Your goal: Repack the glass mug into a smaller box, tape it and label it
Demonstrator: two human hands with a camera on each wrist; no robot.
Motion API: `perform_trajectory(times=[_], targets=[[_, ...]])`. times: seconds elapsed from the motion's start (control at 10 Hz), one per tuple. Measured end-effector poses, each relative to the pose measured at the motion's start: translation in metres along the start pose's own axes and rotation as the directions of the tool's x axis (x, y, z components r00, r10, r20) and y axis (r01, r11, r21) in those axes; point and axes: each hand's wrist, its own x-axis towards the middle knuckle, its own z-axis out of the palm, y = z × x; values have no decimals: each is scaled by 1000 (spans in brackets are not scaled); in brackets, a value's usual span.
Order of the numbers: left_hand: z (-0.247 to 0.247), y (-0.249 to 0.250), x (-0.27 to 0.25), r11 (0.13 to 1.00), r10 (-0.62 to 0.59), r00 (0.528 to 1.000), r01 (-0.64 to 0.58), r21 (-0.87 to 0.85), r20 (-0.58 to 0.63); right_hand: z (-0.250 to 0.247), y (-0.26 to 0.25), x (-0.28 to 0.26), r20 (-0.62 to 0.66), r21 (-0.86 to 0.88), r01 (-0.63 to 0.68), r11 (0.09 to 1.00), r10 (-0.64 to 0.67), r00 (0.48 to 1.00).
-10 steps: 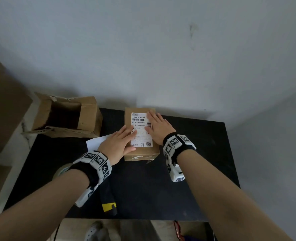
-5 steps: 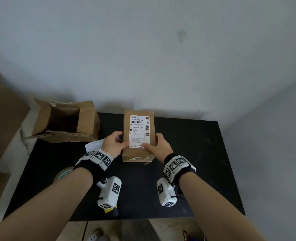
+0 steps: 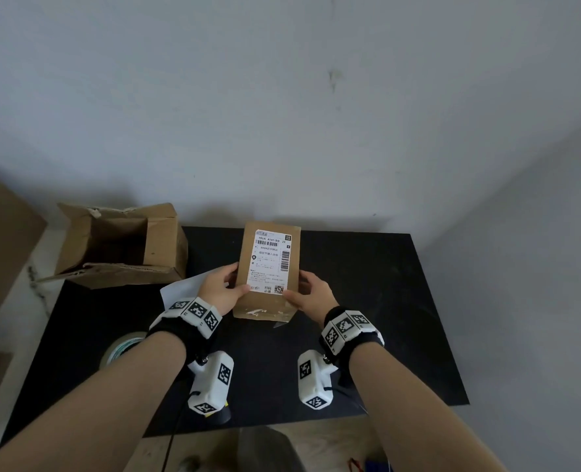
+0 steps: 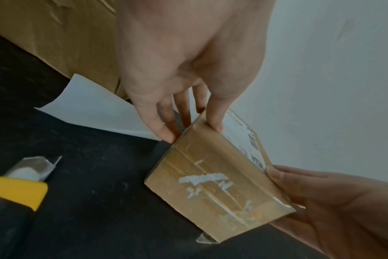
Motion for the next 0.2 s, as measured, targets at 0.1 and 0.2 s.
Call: perform_trajectory(times=[0.1,0.2], targets=[[-5,6,-6,997,-2,1000,1,76,14,-3,-3,-7,-45,-66,10,998,-13,999],[-12,8,-13,980,17,1000,-20,200,16,-2,-8,-26,-147,-253,45,966,-84,986]])
